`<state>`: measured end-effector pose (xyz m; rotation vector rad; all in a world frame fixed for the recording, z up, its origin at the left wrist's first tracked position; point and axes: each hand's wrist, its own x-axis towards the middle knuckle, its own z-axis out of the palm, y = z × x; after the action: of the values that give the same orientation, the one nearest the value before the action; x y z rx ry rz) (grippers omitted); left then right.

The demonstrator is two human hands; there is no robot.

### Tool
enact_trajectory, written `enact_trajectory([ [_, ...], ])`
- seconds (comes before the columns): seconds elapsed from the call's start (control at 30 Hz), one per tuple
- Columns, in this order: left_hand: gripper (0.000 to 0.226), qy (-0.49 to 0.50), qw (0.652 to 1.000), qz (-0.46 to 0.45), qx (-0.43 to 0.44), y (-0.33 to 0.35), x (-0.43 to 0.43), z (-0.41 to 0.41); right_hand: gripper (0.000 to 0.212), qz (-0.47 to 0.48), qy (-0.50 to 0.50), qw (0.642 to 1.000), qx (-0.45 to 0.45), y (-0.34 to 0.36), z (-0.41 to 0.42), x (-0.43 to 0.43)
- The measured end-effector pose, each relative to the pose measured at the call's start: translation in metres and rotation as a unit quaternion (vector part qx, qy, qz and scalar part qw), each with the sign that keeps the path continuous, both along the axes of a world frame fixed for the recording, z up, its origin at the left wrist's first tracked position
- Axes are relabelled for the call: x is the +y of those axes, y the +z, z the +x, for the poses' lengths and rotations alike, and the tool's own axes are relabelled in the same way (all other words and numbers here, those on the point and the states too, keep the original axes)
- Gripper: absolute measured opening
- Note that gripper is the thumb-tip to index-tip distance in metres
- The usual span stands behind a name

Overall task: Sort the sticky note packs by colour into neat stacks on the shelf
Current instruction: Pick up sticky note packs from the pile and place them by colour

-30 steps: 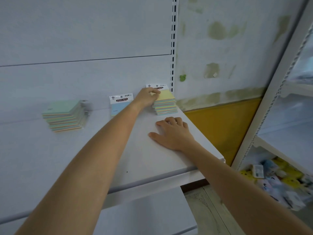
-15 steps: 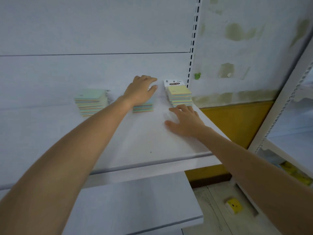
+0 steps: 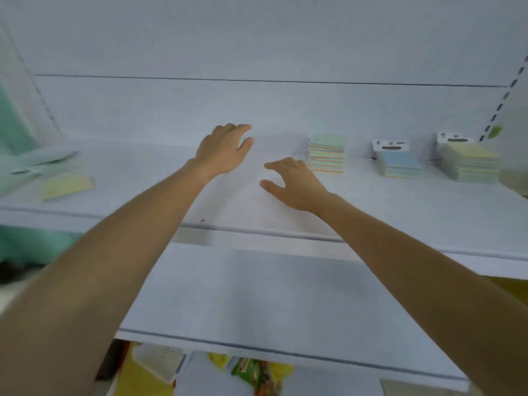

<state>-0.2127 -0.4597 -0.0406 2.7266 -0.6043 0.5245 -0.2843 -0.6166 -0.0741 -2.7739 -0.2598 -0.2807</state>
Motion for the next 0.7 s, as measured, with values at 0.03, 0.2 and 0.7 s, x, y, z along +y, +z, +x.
enact_trajectory([
  [0.03, 0.047, 0.014, 1.0, -0.006, 0.002, -0.004, 0.026, 0.0, 0.052, -0.002, 0.016, 1.0, 0.003, -0.002, 0.005, 0.024],
  [0.2, 0.046, 0.082, 0.995, -0.052, 0.023, -0.018, 0.146, 0.008, 0.05, 0.003, 0.088, 0.995, 0.04, -0.012, 0.034, 0.136],
  [0.7, 0.041, 0.228, 0.969, -0.045, 0.081, -0.032, 0.413, 0.108, 0.065, -0.017, 0.23, 0.964, 0.132, -0.014, 0.18, 0.359],
])
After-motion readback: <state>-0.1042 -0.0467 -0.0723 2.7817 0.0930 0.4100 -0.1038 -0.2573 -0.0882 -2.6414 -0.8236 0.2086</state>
